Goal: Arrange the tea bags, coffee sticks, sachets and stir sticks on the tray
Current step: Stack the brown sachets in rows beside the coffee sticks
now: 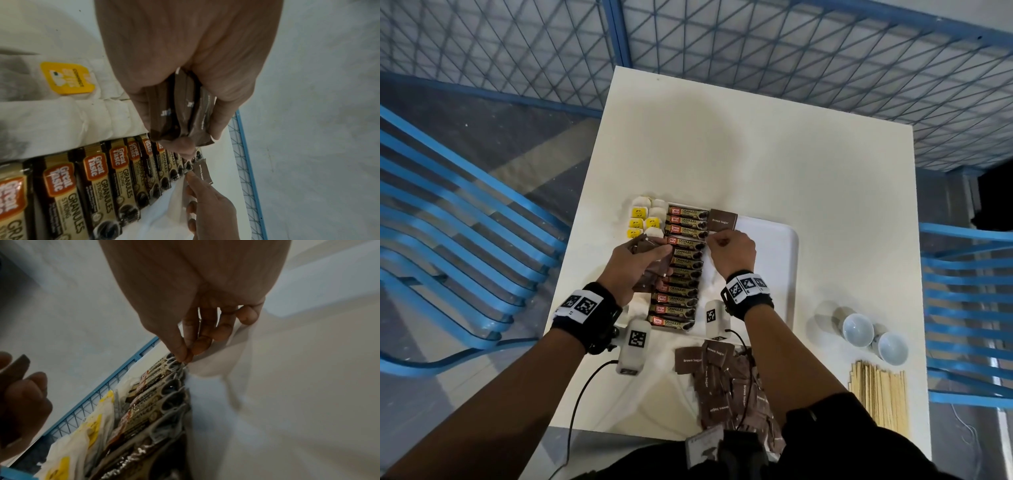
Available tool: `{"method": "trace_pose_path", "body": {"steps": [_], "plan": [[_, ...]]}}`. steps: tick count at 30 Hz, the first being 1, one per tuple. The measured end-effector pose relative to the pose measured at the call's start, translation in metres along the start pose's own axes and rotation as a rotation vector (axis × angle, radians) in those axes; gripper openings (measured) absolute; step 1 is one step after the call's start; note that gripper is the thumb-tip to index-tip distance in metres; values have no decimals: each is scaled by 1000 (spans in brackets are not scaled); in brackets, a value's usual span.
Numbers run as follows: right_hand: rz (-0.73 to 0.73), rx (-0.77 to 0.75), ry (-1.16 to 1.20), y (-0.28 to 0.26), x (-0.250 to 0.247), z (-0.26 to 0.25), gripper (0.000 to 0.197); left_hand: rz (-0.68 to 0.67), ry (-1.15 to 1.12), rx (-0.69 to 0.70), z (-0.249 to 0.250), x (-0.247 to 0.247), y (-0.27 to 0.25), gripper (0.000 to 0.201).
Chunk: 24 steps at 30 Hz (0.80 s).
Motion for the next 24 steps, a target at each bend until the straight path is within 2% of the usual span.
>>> {"method": "trace_pose_path", "body": {"steps": [4,7,9,12,15,17,20,24], "plan": [[12,24,26,0,-3,4,11,-38,-28,-40,-2,2,3,15],[66,39,81,-3,-11,6,12,-117,-45,-58,-3,7,4,22],[65,-15,116,-7,-14,-2,11,-140,-22,-32,-1,10,4,25],[-14,-133,215,-15,-12,-28,17,-144,-72,8,3,15,3,26],[-170,-180,316,-23,-2,-49,31,-110,-113,46,7,18,3,23],[-216,-221,337,-27,1,-57,24,-95,-118,60,10,20,2,25],[-188,-265,354,-30,-4,-60,9,-79,-115,54,11,23,-1,26],[-151,-243,431,-28,-10,-55,11,-32,-126,32,11,21,0,20]]}}
Point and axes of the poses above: each hand's wrist, its own y-axis towards the middle knuckle, its own x-axis out of the palm, z = x × y, the point moved 9 cm from there along y, towards the middle knuckle, and after that the axes turned 10 degrees about -x, right-handed, at the moved point
